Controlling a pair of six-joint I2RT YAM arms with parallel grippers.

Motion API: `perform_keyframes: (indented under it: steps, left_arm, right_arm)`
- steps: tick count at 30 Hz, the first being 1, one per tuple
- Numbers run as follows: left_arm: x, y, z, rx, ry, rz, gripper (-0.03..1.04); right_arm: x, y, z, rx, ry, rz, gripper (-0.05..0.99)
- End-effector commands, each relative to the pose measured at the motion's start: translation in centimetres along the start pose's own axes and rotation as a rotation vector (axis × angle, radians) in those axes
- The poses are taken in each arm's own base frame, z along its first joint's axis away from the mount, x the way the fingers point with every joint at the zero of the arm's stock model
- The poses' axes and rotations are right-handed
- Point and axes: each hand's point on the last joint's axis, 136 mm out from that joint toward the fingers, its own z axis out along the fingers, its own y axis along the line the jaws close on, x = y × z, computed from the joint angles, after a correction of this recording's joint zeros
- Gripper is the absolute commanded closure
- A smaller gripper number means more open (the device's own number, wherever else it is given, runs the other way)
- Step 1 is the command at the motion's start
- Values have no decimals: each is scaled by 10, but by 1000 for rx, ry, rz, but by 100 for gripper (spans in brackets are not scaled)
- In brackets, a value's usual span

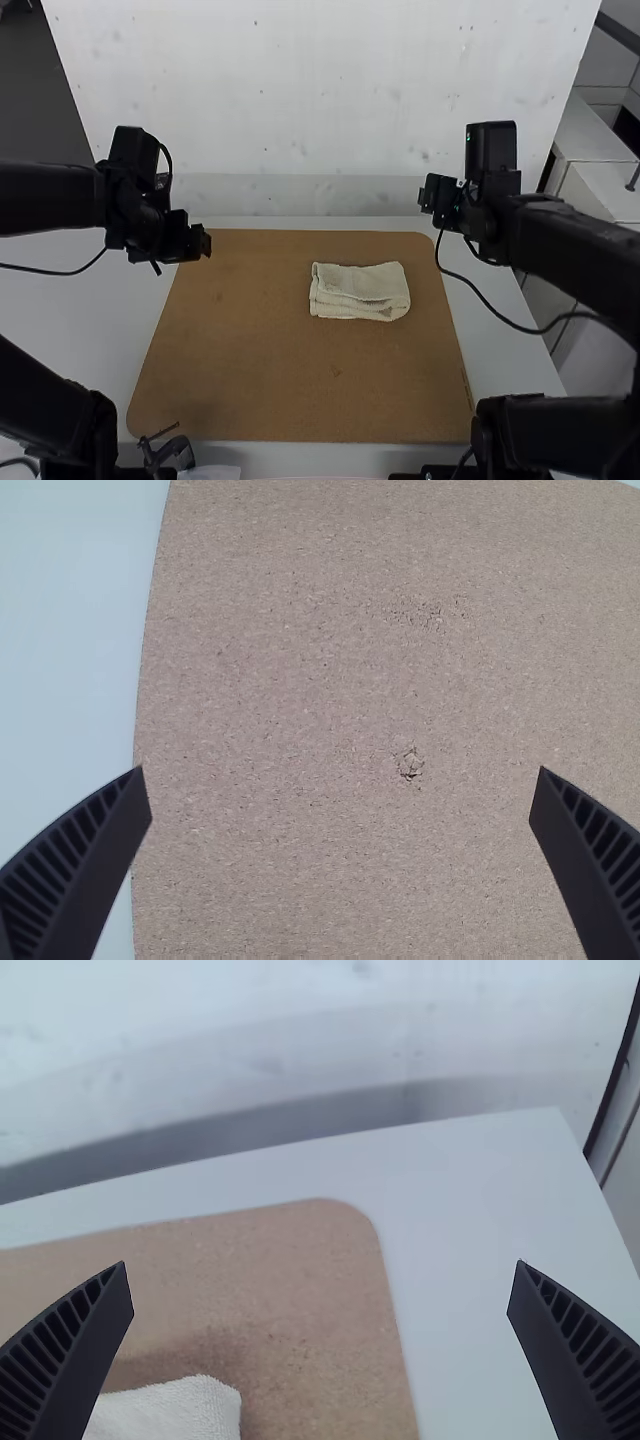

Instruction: Fold the towel.

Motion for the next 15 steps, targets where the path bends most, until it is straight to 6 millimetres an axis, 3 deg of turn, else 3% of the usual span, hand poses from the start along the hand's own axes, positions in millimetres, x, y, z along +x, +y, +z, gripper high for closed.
perform_keyframes:
  steps: [1,15]
  left_arm:
    - [-4,-4,-4,13,-34,15,3]
    - [-9,-3,-12,20,-91,7,3]
  right_arm:
    - [-9,-7,-17,-10,-80,13,-3]
    - [-7,-48,-71,64,-333,87,-3]
